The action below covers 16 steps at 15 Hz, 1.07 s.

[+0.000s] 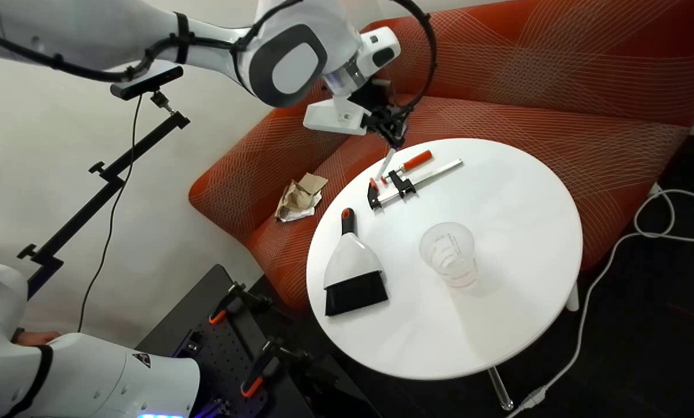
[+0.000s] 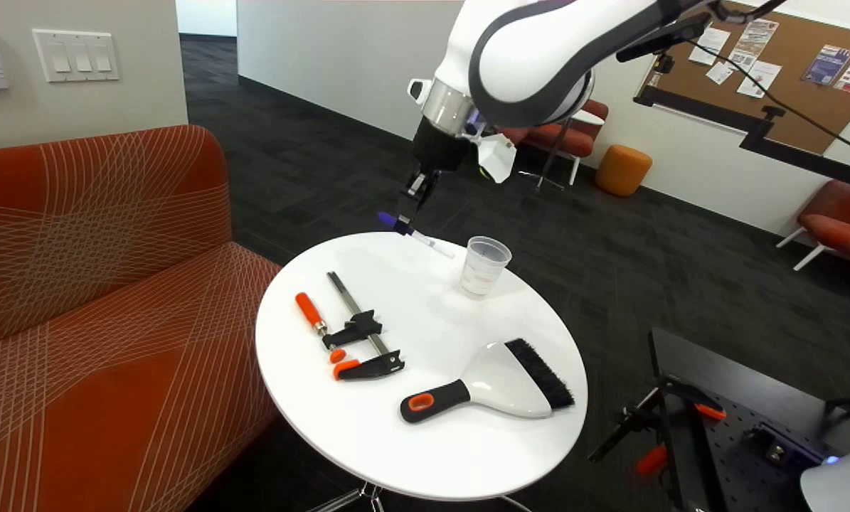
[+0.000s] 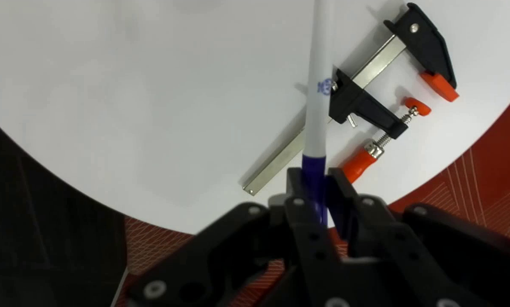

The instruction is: Put the marker in the cup

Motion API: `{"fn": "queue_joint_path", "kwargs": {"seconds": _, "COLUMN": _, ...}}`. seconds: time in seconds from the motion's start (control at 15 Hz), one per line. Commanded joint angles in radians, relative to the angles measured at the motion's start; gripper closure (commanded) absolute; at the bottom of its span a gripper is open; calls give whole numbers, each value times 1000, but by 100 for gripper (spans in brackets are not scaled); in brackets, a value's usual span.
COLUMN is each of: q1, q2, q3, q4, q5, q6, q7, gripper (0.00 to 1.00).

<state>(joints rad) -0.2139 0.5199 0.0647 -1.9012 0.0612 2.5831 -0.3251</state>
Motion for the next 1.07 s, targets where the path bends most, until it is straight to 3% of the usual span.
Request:
{"fn": "queue_joint_path", "kwargs": {"seconds": 0.0, "q1": 13, "q2": -152, "q3": -4, "q4": -95, "q5": 39, "q6": -60, "q7": 37, "gripper": 96}}
{"fn": "queue_joint_path", "kwargs": {"seconds": 0.13, "q1": 11, "q2": -190, "q3": 12, "q4": -107, "q5": 79, "q6": -85, "q7": 14, "gripper": 96}}
{"fn": "queue_joint_path", "kwargs": {"seconds": 0.2, "q1": 22, "q2": -125, "q3": -13, "q4": -56, "q5": 52, "q6": -57, "q7": 12, "gripper": 96}}
{"fn": "queue_joint_path", "kwargs": {"seconds": 0.27, "q1": 25, "q2": -139, "q3": -14, "q4": -60, "q5": 56, "q6": -61, "q7": 12, "gripper": 82}}
{"fn": "queue_joint_path", "kwargs": {"seconds": 0.53, "q1": 26, "q2": -125, "q3": -18, "q4": -60, "q5": 54, "q6": -60, "q7": 13, "gripper": 82}}
{"fn": "queue_joint_path", "kwargs": {"seconds": 0.6, "q1": 26, "q2": -123, "q3": -18, "q4": -59, "q5": 54, "q6": -60, "q7": 13, "gripper": 96}}
{"fn": "queue_joint_path", "kwargs": {"seconds": 1.0, "q1": 151, "q2": -98, "q3": -168, "q4": -91, "q5": -112, "q6": 152, "q7": 341, "gripper": 96}}
